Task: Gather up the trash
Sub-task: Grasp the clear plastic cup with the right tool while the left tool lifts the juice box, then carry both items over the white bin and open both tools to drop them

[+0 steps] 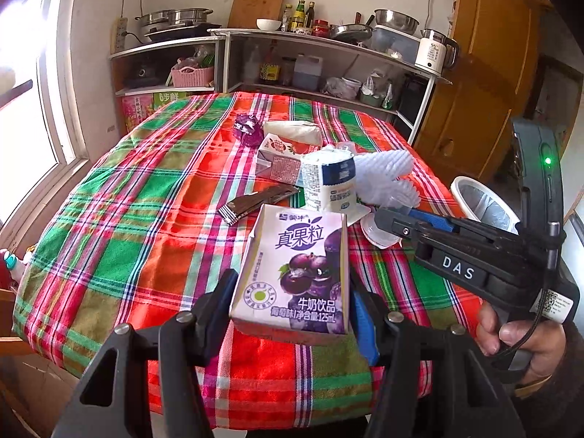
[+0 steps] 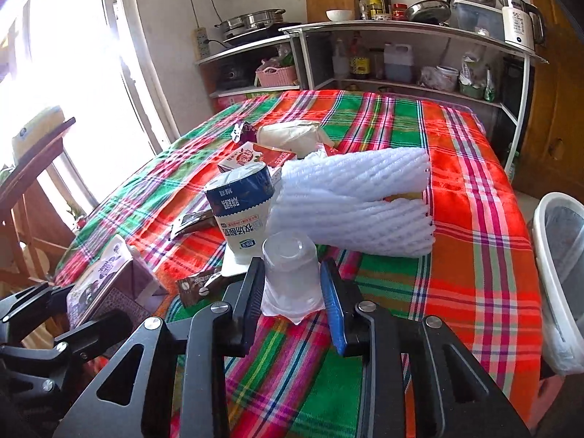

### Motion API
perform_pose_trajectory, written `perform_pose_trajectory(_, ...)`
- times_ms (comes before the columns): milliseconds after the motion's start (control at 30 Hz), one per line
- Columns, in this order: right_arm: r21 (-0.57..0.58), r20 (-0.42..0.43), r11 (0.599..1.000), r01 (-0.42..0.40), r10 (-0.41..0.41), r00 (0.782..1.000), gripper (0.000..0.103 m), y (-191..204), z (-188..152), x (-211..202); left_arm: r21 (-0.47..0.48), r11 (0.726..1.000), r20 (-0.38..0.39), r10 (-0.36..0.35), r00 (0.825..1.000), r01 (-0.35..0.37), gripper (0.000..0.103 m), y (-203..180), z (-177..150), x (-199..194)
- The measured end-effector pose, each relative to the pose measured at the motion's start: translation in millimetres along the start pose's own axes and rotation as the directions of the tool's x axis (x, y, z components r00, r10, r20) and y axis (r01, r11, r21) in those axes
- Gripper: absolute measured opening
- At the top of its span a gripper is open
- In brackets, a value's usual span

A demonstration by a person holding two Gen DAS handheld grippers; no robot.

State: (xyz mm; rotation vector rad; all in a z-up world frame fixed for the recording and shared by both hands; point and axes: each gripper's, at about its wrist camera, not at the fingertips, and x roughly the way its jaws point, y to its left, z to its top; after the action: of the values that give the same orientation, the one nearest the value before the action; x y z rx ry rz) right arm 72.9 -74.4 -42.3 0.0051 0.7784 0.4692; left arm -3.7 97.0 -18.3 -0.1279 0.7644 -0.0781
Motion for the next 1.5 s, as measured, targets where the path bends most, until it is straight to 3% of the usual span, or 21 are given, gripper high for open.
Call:
perform_pose_trajectory(300, 0.071, 0.061, 0.997, -0.033, 0.029, 0.998, 0.033, -25.5, 0.2, -48.3, 0.048, 0.996, 0.028, -0.071, 0.997, 0.07, 0.06, -34.3, 23.7, -5.0)
perform_pose_trajectory(500, 0.131, 0.129, 0.991, 0.017, -0.034, 0.991, 0.033, -64.7, 7.1, -85.6, 0.097, 0.984, 0.039, -0.151, 0.988, 0.147, 0.06, -73.0, 44.6, 0.9)
perform_pose_trajectory(867, 0.274, 0.167, 0.95, 0.147, -0.198, 0.966, 0.033, -150.0, 0.2, -130.3, 0.214, 0.941, 0.001, -0.268, 0.963, 0.262, 0.06, -171.6, 80.8, 33.0)
perform_pose_trajectory(1133, 0.384, 0.107, 0.883, 0.271, -0.334, 0.937, 0.033, -226.9, -16.2, -145.9, 0.288, 0.9, -0.074, -0.319, 0.945, 0.326, 0.06, -247.2, 88.7, 70.8)
perform_pose_trajectory(1400, 0.428, 0.009, 0.837, 0.341, -0.381, 0.924, 0.033, -279.5, -32.8, -134.3, 0.334, 0.872, -0.141, -0.329, 0.934, 0.358, 0.06, -301.6, 88.3, 103.8)
perform_pose_trajectory(1500, 0.436, -0.023, 0.824, 0.362, -0.392, 0.92, 0.033, -294.4, -37.4, -128.5, 0.353, 0.869, -0.154, -0.311, 0.938, 0.346, 0.06, -318.5, 86.9, 113.5)
